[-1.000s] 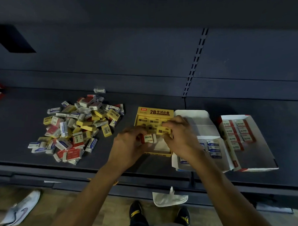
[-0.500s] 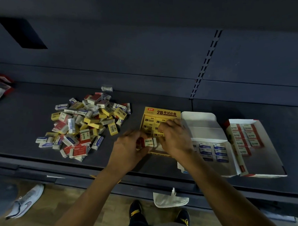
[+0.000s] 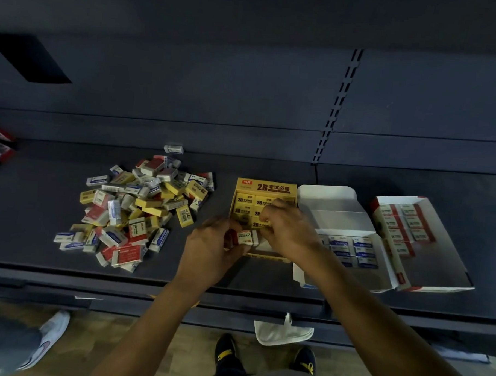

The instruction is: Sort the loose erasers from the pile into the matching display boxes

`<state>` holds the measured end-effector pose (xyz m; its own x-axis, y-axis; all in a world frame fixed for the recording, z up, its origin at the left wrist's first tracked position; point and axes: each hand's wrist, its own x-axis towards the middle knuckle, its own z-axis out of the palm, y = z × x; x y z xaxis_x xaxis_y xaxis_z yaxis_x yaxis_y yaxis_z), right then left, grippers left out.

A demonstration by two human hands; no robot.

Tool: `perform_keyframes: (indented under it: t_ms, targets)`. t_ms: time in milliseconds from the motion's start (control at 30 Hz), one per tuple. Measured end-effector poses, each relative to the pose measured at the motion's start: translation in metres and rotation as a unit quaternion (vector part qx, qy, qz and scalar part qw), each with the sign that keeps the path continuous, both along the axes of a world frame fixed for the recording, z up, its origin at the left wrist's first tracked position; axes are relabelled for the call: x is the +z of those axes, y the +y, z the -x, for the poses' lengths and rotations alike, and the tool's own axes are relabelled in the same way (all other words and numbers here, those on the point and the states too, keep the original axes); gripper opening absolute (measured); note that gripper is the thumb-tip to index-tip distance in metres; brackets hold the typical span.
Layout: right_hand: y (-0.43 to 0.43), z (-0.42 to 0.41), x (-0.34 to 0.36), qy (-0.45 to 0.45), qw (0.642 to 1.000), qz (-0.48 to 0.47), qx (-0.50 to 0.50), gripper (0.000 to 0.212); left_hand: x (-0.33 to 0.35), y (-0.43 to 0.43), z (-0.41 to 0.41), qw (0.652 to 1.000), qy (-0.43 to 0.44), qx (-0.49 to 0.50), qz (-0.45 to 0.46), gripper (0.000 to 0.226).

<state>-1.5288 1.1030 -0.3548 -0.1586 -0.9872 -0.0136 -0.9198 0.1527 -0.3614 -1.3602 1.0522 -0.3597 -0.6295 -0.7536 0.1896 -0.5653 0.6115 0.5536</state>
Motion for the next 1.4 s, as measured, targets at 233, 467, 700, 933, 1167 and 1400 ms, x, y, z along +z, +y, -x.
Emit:
perform_keyframes:
  t_ms: [233, 467, 700, 933, 1167, 1400]
  targets:
    - [0.016, 0.006, 0.01, -0.109, 0.987, 0.031, -0.111, 0.02, 0.003, -0.009, 0.004, 0.999, 0.021, 0.025, -0.005, 0.03]
    - [0.03, 0.008, 0.022, -0.28, 0.952, 0.042, -0.119, 0.023, 0.015, -0.007, 0.024, 0.993, 0.087, 0.075, -0.041, 0.023]
    - [0.036, 0.005, 0.014, -0.364, 0.914, 0.085, -0.158, 0.022, 0.016, 0.01, 0.047, 0.987, 0.142, 0.027, -0.07, 0.025]
    - [0.046, 0.01, 0.019, -0.377, 0.9, 0.101, -0.192, 0.026, 0.016, 0.022, 0.058, 0.985, 0.135, -0.038, -0.097, 0.026]
    - [0.069, 0.033, 0.02, -0.309, 0.922, 0.128, -0.196, 0.016, 0.016, 0.032, 0.076, 0.987, 0.101, -0.108, -0.061, 0.021]
    - [0.098, 0.072, 0.018, -0.159, 0.961, 0.119, -0.191, 0.016, 0.013, 0.046, 0.105, 0.982, 0.059, -0.18, 0.012, 0.015]
